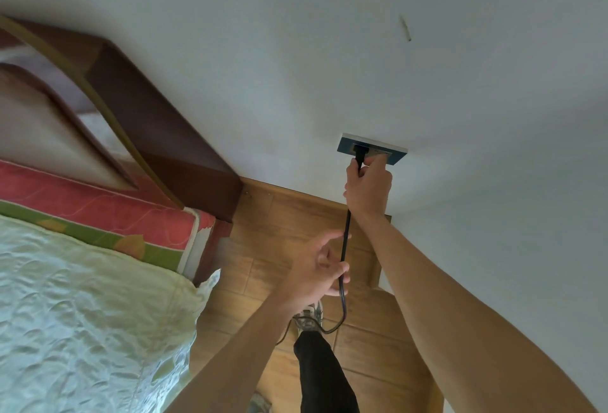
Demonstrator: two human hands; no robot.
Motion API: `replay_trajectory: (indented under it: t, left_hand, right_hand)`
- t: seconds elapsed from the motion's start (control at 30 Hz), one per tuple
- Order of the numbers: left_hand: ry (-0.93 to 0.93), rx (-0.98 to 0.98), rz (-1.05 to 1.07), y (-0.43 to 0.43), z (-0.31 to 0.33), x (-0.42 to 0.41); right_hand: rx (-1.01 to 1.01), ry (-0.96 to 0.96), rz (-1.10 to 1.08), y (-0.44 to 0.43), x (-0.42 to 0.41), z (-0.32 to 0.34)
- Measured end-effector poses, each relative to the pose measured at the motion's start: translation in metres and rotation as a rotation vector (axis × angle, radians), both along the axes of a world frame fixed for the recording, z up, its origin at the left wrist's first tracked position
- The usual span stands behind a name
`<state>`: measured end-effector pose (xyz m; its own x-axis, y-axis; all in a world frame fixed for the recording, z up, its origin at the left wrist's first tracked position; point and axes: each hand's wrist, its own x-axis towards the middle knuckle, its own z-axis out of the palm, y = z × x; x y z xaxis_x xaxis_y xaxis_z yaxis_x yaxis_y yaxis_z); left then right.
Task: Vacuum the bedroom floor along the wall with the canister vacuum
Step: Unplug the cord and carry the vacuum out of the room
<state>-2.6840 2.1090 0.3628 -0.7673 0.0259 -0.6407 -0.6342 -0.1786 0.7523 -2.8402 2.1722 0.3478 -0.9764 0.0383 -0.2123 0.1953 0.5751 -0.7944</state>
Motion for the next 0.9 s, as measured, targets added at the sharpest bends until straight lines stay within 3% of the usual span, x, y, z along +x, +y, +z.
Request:
replay_trajectory:
  t: [0.07,0.13,0.2,0.27,0.57,0.9]
  left_hand:
    - [-0.023,0.024,-0.011,-0.003,0.004,-0.001]
    - [-0.084,0.004,-0.166,-0.007,0.006,0.008]
    - [-0.123,-0.031,-0.372,-0.010,0.002,0.038]
    - [-0.100,-0.048,-0.431,-0.015,-0.005,0.079]
    - [-0.010,0.029,-0.172,-0.036,0.013,0.166]
    - [0.140,-0.074,0.050,-0.073,0.092,0.281]
  right_hand:
    - [0.016,0.008,0.002,-0.001,0.001,0.002]
    - [0.082,-0.005,0.099,-0.001,0.022,-0.003]
    - [0.140,-0.118,0.134,0.006,0.069,-0.018]
    - [0.093,-0.231,0.077,0.015,0.113,-0.032]
    - [-0.060,-0.098,0.076,-0.023,0.170,0.011]
    - [-0.071,0.080,0.327,-0.109,0.272,0.107]
